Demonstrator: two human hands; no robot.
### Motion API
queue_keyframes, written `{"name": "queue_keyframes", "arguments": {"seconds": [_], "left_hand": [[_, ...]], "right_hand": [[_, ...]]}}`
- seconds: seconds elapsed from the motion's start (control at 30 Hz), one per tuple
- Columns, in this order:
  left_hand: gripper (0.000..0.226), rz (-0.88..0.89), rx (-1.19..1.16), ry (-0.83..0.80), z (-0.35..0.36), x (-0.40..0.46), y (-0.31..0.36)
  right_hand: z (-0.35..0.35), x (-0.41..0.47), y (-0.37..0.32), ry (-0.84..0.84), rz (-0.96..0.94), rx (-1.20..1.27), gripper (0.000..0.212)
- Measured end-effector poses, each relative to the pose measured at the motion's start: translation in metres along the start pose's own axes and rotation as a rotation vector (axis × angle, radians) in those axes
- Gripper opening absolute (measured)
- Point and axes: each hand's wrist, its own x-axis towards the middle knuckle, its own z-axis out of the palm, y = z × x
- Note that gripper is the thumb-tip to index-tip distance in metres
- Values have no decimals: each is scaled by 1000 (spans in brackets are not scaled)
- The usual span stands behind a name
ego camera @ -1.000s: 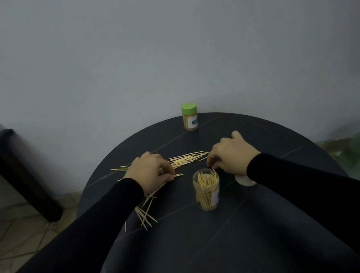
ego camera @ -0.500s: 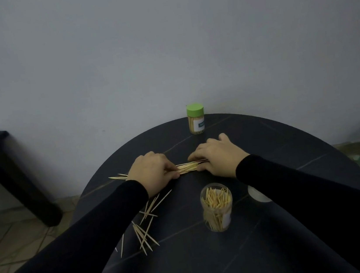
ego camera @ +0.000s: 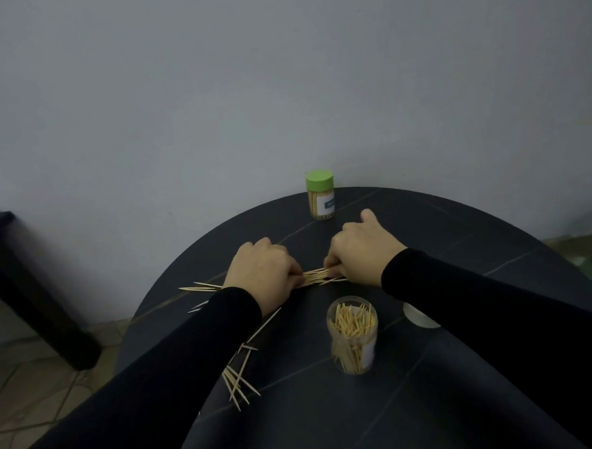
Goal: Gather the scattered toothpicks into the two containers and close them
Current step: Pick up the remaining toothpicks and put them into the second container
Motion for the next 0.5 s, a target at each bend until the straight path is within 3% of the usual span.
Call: {"name": "queue_keyframes", "arguments": {"seconds": [0.27,0.5], "left_hand": [[26,-129,-182,101,-12,-12,14],[12,-371,-671,289,-22,-29,32]], "right_hand": [[-7,-27,0,128,112,73,22],[-14,-62,1,207,278,489,13]]}}
